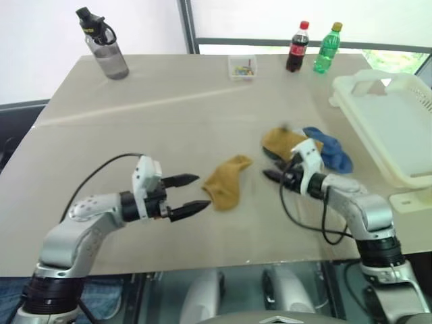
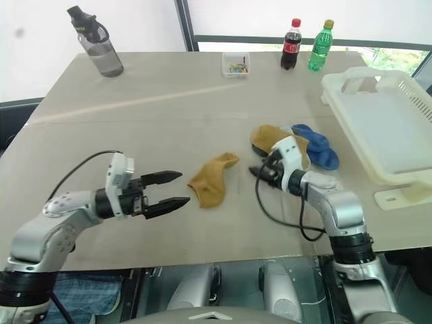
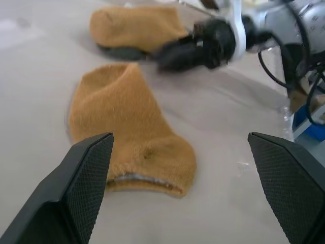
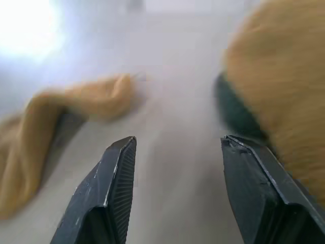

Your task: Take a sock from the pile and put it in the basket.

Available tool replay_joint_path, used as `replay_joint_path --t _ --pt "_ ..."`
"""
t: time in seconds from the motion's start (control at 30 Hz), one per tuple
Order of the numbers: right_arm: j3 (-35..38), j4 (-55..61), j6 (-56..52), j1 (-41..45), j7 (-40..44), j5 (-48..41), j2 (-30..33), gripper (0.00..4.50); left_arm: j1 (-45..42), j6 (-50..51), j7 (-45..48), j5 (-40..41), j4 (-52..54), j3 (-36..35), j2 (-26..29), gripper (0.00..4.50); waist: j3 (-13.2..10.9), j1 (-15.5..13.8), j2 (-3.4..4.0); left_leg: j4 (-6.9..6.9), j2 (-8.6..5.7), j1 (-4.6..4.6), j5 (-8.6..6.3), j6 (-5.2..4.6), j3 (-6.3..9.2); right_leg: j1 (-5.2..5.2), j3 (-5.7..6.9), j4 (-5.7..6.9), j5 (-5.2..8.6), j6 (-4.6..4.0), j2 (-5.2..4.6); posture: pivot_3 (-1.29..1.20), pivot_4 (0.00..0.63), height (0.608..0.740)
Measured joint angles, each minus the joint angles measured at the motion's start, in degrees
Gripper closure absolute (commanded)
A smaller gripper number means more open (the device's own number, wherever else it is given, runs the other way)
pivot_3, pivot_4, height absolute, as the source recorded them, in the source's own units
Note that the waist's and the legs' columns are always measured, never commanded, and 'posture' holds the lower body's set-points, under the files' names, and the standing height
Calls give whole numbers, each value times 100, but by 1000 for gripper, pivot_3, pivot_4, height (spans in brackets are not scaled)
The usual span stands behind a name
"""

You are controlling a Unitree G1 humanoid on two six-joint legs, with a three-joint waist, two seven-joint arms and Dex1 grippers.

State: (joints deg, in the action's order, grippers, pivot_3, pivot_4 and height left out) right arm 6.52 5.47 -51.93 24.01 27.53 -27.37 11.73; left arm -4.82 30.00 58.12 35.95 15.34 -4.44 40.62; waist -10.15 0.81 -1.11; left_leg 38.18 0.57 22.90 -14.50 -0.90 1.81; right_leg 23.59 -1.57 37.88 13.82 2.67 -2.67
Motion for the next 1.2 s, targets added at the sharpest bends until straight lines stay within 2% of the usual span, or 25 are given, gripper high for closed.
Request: replay_joint_path --t 0.17,0.4,0.53,0.77,1.17,1.2 --pt "681 -132 -857 20 -504 -772 -644 1797 -436 -88 -120 -312 -379 284 -297 0 -2 -5 3 -2 -6 0 0 0 3 -1 2 2 0 0 1 0 150 740" --pt "839 -137 -1247 178 -1063 -1150 -1081 1797 -940 -294 -211 -820 -926 778 -677 0 -2 35 5 -7 -9 -1 0 0 0 2 -1 4 -1 1 2 0 150 740" --pt "926 -127 -1348 290 -1343 -1360 -1276 1797 -1158 -424 -400 -1506 -1060 1283 -701 0 -1 30 6 -10 -10 -2 0 0 3 2 1 4 -1 1 2 0 150 740" --pt "1017 -48 -1437 317 -1568 -1607 -1316 1797 -1225 -580 -479 -1831 -1094 1365 -685 0 -1 29 7 -9 -8 -5 0 -1 3 1 0 6 -1 1 3 0 150 740" --pt "775 -88 -1552 341 -1822 -1704 -1648 1797 -1121 -753 -423 -1838 -1090 1339 -661 0 0 82 7 -10 -6 -5 0 -1 3 1 -1 5 0 1 2 0 150 740" --pt "777 -120 -1553 355 -1851 -1715 -1662 2010 -1109 -771 -411 -1834 -1090 1329 -661 0 0 89 8 -10 -6 -5 0 -1 3 1 -1 5 0 1 2 0 150 740"
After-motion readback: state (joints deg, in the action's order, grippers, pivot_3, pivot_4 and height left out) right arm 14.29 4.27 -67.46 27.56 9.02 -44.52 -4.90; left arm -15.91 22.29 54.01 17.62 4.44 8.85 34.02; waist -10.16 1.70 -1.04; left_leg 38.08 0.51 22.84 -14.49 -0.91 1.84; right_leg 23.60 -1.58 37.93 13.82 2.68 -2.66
